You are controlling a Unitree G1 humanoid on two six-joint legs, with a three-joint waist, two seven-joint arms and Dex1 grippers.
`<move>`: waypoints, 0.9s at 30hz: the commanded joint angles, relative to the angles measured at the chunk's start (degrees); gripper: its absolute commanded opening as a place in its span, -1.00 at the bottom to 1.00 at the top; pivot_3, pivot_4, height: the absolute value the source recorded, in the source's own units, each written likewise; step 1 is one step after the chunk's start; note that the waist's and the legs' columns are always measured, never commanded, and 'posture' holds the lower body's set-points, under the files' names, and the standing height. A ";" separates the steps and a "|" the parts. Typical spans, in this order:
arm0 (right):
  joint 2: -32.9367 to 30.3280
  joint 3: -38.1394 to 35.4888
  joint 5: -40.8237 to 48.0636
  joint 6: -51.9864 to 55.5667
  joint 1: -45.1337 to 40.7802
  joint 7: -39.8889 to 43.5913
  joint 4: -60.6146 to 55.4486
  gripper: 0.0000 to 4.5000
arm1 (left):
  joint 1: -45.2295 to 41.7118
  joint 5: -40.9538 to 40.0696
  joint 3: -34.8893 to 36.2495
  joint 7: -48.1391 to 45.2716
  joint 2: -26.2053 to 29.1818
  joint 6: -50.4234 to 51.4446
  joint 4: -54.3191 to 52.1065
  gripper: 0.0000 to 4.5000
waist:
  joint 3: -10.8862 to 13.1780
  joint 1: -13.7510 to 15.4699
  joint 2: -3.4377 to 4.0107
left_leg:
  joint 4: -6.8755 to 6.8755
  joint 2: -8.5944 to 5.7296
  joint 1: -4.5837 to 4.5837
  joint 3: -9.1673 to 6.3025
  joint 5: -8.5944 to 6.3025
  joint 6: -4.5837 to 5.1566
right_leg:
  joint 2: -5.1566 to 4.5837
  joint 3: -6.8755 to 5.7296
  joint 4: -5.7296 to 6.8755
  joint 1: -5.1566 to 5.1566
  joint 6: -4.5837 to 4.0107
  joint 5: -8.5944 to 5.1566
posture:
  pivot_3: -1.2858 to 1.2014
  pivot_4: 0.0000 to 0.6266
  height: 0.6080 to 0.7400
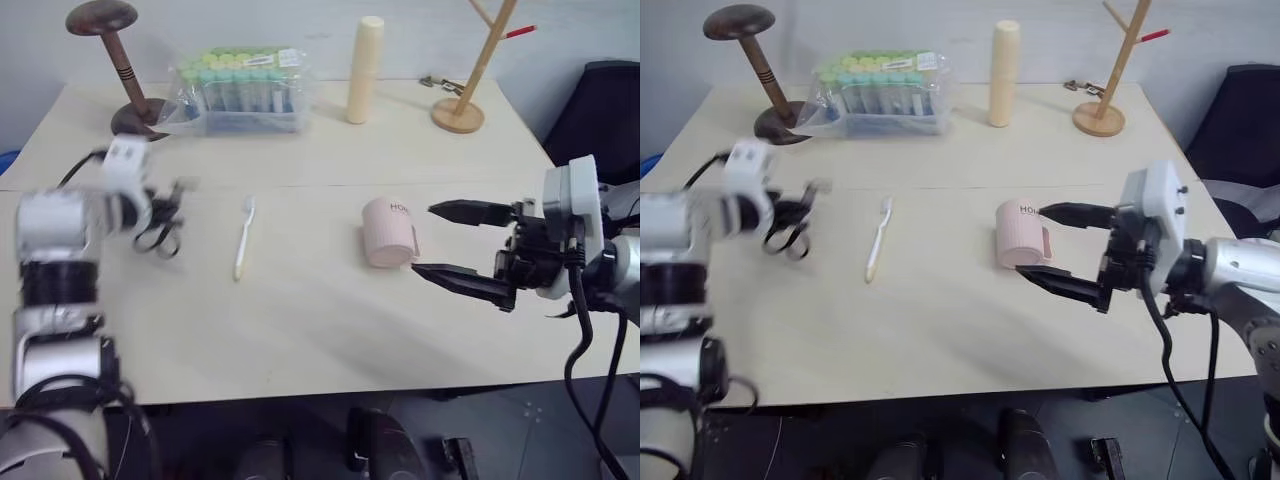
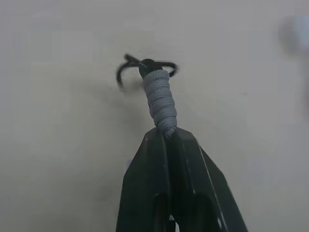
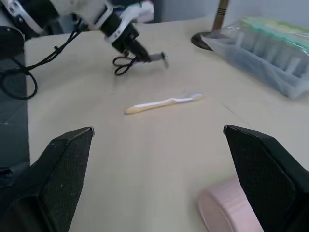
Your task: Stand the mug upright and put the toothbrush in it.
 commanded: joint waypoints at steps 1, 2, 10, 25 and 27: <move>0.73 2.44 1.44 0.06 -2.98 2.21 0.18 1.00 | 3.78 -0.41 4.76 0.76 2.45 -3.21 -3.79 -0.87 | 0.00 1.26 -0.07 | 0.08 0.00 -0.09 -0.08 0.00 0.00 | -0.06 -0.05 0.00 0.02 0.00 0.00 | 0.03 -0.52 1.00; 0.87 3.26 1.07 -0.06 -3.64 2.66 0.68 1.00 | 4.89 -0.77 6.03 1.24 2.37 -3.10 -4.28 -0.74 | -0.02 1.79 -0.09 | 0.11 0.01 -0.12 -0.07 -0.01 0.01 | -0.10 -0.05 -0.01 0.02 0.01 0.01 | 0.03 -0.52 1.00; 0.49 4.36 -1.65 -0.24 -4.36 3.81 4.33 1.00 | 10.40 -2.02 13.31 2.54 6.34 1.27 -14.45 0.35 | -0.04 2.34 -0.14 | 0.26 -0.12 -0.25 -0.06 -0.04 0.07 | -0.13 -0.11 -0.03 0.02 0.11 0.08 | 0.03 -0.52 1.00; 4.24 9.50 -19.56 10.79 -18.60 -14.63 34.23 1.00 | 0.70 -42.62 8.86 -29.27 8.86 3.14 -43.92 0.78 | -0.06 0.88 0.14 | 0.01 -0.10 0.06 0.19 -0.02 -0.04 | -0.18 0.05 0.05 0.02 0.06 0.05 | 0.03 -0.52 1.00; 4.84 12.22 -22.95 12.60 -20.57 -15.93 37.70 1.00 | -1.86 -41.59 4.14 -28.22 5.31 0.32 -41.39 0.78 | -0.05 0.71 0.14 | 0.01 -0.08 0.05 0.16 0.03 -0.12 | -0.09 0.08 0.10 0.00 0.00 0.02 | 0.03 -0.52 1.00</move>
